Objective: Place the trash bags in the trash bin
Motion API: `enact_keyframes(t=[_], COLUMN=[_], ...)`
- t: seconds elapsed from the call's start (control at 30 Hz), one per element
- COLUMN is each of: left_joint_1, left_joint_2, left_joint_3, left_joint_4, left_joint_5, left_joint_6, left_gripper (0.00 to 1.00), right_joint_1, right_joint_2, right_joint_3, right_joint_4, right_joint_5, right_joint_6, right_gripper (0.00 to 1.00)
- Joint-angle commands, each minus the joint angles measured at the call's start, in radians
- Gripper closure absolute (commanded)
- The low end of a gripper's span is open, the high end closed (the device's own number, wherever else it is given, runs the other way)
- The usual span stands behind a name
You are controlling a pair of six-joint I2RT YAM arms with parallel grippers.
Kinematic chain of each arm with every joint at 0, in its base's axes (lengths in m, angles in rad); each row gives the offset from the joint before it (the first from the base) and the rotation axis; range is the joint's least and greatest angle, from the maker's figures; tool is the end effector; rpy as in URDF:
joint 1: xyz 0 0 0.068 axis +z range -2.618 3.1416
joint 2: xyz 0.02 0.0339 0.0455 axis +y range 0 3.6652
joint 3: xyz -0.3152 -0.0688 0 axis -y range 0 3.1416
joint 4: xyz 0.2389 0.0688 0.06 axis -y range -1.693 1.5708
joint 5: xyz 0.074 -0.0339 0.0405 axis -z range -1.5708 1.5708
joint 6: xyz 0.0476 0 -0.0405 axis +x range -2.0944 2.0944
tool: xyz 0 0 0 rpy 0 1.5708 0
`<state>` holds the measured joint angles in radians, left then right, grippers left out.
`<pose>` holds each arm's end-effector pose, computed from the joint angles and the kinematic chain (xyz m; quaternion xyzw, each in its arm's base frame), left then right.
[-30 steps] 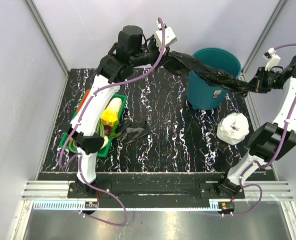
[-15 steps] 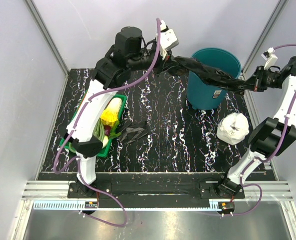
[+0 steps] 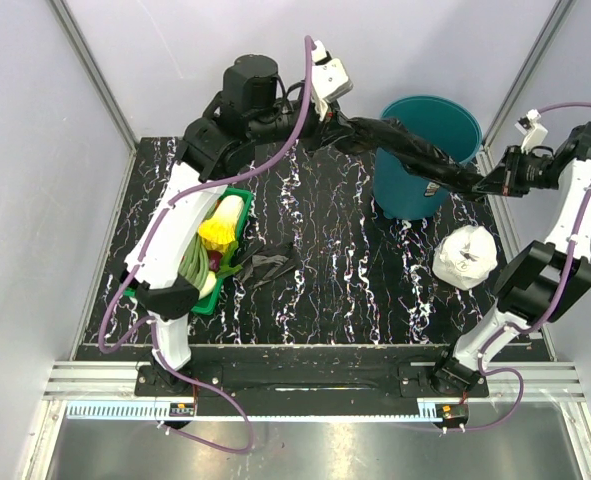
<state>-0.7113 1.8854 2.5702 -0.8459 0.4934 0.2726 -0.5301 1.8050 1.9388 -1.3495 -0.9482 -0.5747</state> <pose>0.2724 -0.2645 0.5922 0.4884 0.5763 -0.3183 0.5728 0.3278 -0.1473 0.4160 -0.1001 0.8737 0.3001 0.3696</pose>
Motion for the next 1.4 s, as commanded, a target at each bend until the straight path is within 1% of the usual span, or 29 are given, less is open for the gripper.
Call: enact_keyframes(t=[0.0,0.1,0.17,0.2,0.23,0.3,0.37,0.43,0.53,0.57,0.7,0.83,1.0,1.1,1.17,1.23,1.27,1.37], left_joint_1=[-0.01,-0.016,-0.022,-0.022,-0.027,-0.031,-0.043,-0.056,-0.06,-0.062,-0.062,-0.063,-0.063,-0.062,-0.062,-0.062,-0.063,-0.062], left_joint_2=[-0.005,0.033,0.055,0.066,0.076,0.092,0.098,0.104,0.109,0.112,0.119,0.115,0.103,0.096,0.096,0.095,0.093,0.093], left_joint_3=[-0.048,-0.053,-0.048,-0.045,-0.038,-0.024,-0.018,-0.022,-0.022,-0.019,0.008,0.028,0.025,0.013,0.013,0.013,0.012,0.013], left_joint_4=[0.102,0.133,0.157,0.166,0.165,0.168,0.169,0.169,0.174,0.177,0.18,0.177,0.168,0.168,0.168,0.168,0.166,0.165], left_joint_5=[-0.038,-0.059,-0.081,-0.09,-0.092,-0.101,-0.127,-0.154,-0.18,-0.188,-0.205,-0.207,-0.21,-0.21,-0.207,-0.205,-0.205,-0.208], left_joint_6=[-0.009,-0.006,-0.009,-0.01,-0.016,-0.021,-0.012,-0.003,-0.006,-0.01,-0.026,-0.033,-0.024,-0.023,-0.023,-0.023,-0.021,-0.018], left_gripper=[0.86,0.86,0.87,0.89,0.9,0.93,0.96,1.0,1.0,1.0,1.0,1.0,1.0,1.0,1.0,1.0,1.0,1.0], right_joint_1=[0.016,0.038,0.045,0.051,0.053,0.059,0.067,0.067,0.068,0.07,0.113,0.235,0.393,0.487,0.519,0.525,0.556,0.579], right_joint_2=[-0.137,-0.17,-0.182,-0.191,-0.199,-0.219,-0.243,-0.266,-0.305,-0.318,-0.386,-0.412,-0.355,-0.328,-0.303,-0.27,-0.259,-0.243], right_joint_3=[-0.075,-0.107,-0.116,-0.118,-0.12,-0.116,-0.109,-0.104,-0.107,-0.11,-0.117,-0.083,-0.017,-0.017,-0.011,0.011,0.02,0.019], right_joint_4=[0.056,0.101,0.107,0.105,0.107,0.105,0.121,0.138,0.162,0.182,0.225,0.231,0.21,0.231,0.239,0.228,0.216,0.214], right_joint_5=[0.077,0.103,0.108,0.106,0.104,0.094,0.091,0.088,0.086,0.092,0.146,0.227,0.264,0.339,0.364,0.368,0.371,0.387], right_joint_6=[0.094,0.107,0.093,0.079,0.067,0.039,0.027,0.019,-0.01,-0.013,-0.068,-0.126,-0.159,-0.172,-0.183,-0.195,-0.203,-0.218], right_gripper=[0.91,0.82,0.71,0.59,0.51,0.43,0.3,0.23,0.17,0.13,0.1,0.08,0.08,0.08,0.08,0.08,0.08,0.08])
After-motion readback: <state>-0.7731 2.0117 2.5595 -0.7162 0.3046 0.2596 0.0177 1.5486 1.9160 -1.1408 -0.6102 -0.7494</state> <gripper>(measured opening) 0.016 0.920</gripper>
